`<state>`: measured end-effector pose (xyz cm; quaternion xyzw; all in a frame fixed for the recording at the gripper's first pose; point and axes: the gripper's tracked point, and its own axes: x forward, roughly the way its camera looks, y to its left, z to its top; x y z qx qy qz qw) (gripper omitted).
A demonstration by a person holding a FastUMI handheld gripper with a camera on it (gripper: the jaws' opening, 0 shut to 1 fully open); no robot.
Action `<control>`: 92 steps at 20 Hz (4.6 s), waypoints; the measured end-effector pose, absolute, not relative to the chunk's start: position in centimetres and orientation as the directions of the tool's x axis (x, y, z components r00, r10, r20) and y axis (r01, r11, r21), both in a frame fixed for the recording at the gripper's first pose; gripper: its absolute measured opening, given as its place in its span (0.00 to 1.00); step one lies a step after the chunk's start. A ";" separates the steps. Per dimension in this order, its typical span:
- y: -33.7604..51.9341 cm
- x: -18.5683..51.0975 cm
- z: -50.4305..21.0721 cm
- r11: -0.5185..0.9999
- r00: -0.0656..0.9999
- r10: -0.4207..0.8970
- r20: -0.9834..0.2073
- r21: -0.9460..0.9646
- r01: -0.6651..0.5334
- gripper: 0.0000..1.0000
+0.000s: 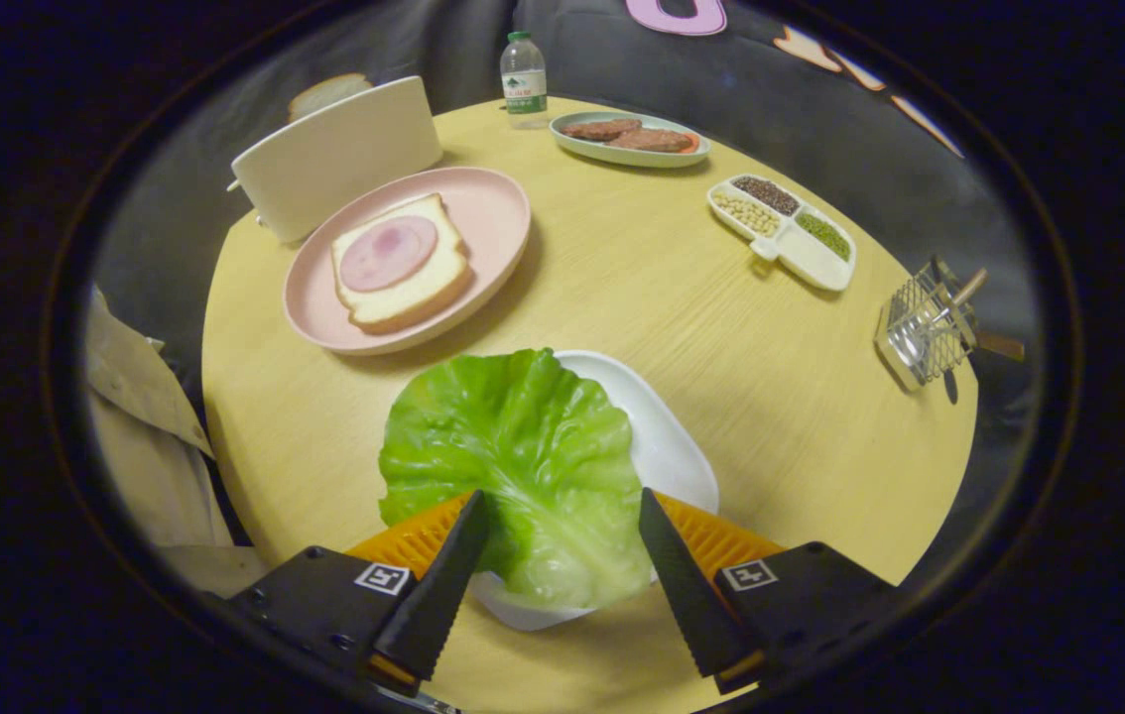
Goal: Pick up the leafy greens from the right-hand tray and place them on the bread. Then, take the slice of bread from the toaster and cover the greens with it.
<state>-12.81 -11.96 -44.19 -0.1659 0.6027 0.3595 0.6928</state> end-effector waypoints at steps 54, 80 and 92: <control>9.9 -9.5 -34.6 0.642 0.211 0.462 -0.862 0.161 -0.749 0.04; 11.1 -8.2 -36.3 0.732 0.262 0.342 -0.902 0.081 -0.677 1.00; 20.4 -4.7 -26.1 0.787 0.408 0.405 -0.818 0.086 -0.610 1.00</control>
